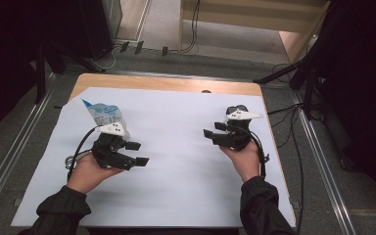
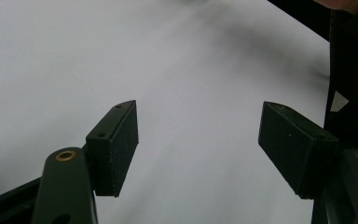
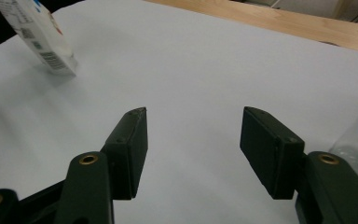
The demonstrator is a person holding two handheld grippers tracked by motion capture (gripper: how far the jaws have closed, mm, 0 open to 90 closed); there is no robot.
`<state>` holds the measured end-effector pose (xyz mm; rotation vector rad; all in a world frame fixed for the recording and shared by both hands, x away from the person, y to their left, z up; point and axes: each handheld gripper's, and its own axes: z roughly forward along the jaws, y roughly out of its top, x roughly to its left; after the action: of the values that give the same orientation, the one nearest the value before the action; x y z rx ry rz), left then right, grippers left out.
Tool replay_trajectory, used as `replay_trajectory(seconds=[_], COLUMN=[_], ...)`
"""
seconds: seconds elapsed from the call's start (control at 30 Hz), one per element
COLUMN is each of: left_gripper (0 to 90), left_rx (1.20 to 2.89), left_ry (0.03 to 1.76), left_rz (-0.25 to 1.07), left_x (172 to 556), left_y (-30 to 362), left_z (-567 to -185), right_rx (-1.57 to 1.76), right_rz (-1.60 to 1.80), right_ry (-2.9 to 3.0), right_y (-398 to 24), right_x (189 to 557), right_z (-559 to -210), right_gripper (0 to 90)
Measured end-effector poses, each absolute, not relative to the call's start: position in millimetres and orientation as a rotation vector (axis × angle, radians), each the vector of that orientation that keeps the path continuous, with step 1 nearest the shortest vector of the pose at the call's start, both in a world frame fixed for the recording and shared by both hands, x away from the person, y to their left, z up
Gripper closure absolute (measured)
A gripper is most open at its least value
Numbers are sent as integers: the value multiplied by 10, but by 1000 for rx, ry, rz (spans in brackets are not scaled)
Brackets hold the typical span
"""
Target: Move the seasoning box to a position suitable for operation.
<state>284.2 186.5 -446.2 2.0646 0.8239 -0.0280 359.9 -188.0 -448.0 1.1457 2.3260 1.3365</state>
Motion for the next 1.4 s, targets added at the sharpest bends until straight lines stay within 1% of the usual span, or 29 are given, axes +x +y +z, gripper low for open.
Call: replay_trajectory(seconds=[0.37,0.7,0.77,0.8,0.87,0.9,1.0,1.03,1.1,1.27,1.33,1.4], left_gripper=[295,293,293,293,293,293,295,295,295,295,295,295], left_rx=[2059,2070,2075,2075,2075,2076,2072,2072,2078,2079,2077,2081], left_ry=[831,828,824,824,830,833,836,836,838,836,836,836], left_rz=[-22,-14,-12,-13,-12,-7,-8,-8,-8,-10,-12,-13], left_x=[2845,2831,2832,2832,2833,2834,2835,2835,2836,2843,2846,2851], left_y=[1905,1872,1871,1872,1875,1878,1882,1882,1880,1874,1873,1874], left_z=[-4465,-4466,-4467,-4468,-4469,-4471,-4472,-4472,-4472,-4479,-4479,-4479], right_rx=[1237,1252,1269,1269,1292,1292,1309,1309,1303,1324,1325,1319], right_rz=[1356,1345,1349,1349,1358,1358,1338,1338,1338,1349,1346,1325], right_ry=[2288,2242,2222,2222,2180,2180,2176,2176,2163,2154,2147,2147], right_y=[-1940,-2027,-2065,-2065,-2104,-2104,-2126,-2126,-2131,-2191,-2223,-2257], right_x=[3818,4015,4068,4068,4091,4091,4116,4116,4112,4108,4111,4108], right_z=[-4482,-4437,-4429,-4429,-4413,-4413,-4359,-4359,-4340,-4308,-4299,-4281], right_gripper=[426,415,385,385,330,330,181,181,152,148,107,101])
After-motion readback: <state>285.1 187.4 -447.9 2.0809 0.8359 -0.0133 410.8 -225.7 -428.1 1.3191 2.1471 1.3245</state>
